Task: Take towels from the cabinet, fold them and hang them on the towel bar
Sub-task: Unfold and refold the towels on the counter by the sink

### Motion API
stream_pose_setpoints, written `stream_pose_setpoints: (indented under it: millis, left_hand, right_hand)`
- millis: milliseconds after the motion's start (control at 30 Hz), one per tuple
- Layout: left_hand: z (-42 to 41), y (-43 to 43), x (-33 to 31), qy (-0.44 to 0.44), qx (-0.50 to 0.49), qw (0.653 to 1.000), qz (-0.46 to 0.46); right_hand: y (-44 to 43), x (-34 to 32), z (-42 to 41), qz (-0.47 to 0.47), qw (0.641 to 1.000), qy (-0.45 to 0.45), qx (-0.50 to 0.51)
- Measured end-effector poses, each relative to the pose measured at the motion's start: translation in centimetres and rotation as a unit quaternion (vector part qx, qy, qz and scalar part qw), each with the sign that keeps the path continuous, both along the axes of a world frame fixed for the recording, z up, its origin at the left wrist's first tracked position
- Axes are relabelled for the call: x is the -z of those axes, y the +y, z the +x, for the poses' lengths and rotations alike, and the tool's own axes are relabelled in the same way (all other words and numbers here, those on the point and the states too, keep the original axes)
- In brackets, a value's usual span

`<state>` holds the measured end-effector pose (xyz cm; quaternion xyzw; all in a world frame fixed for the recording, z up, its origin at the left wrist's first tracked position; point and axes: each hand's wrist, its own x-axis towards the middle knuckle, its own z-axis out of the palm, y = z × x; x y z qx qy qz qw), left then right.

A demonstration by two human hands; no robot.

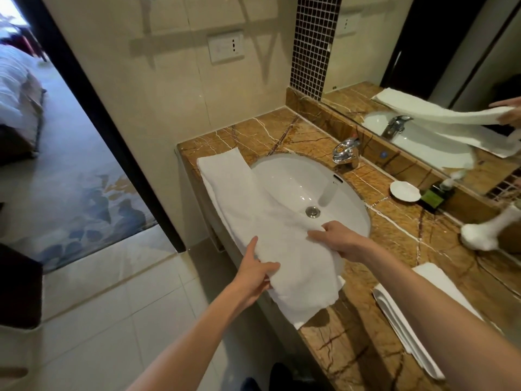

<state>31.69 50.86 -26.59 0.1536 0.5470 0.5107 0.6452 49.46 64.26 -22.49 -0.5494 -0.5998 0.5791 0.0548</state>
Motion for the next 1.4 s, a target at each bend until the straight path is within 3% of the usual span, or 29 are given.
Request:
stream_pose_setpoints:
  millis: [133,267,400,533,800,967,1133,1400]
  left_hand:
    - [0.4,-0.9,0.4,-0.020,-0.032,0.999,0.001]
    - [1.1,-1.4,0.6,-0.044,-0.062,0.997,-0.009]
    - [1.7,-1.6,1.1,-0.075,-0.079,0.994,-0.016]
    - [2.0,-1.8,1.7,-0.051,-0.054,0.997,-0.011]
    - [2.7,-2.2,2.6,-0.033,-0.022,0.999,-0.021]
    - [3.6,-3.0,2.8,-0.022,-0.003,0.999,-0.029]
    - [5.0,-4.0,3.2,-0.038,0.018,0.998,-0.046]
    - [6.3,-5.8,4.9,0.069,0.088,0.992,-0.066]
  right_hand:
    - [-0.1,-0.1,0.6,0.047,0.998,-0.044,-0.022]
    - [0.0,-0.1,2.0,-0.111,0.993,0.023,-0.022]
    - [-0.3,0.6,3.2,-0.177,0.981,0.072,-0.018]
    - [-0.2,1.8,3.9,-0.173,0.980,0.102,-0.001]
    - [-0.4,3.2,5.4,-0.157,0.986,0.059,-0.026]
    - [-0.9,3.5,6.3,-0.104,0.994,-0.023,-0.038]
    - [-1.4,4.4,6.9,0.047,0.982,-0.152,-0.101]
    - [-2.4,6.5,7.3,0.105,0.968,-0.189,-0.132]
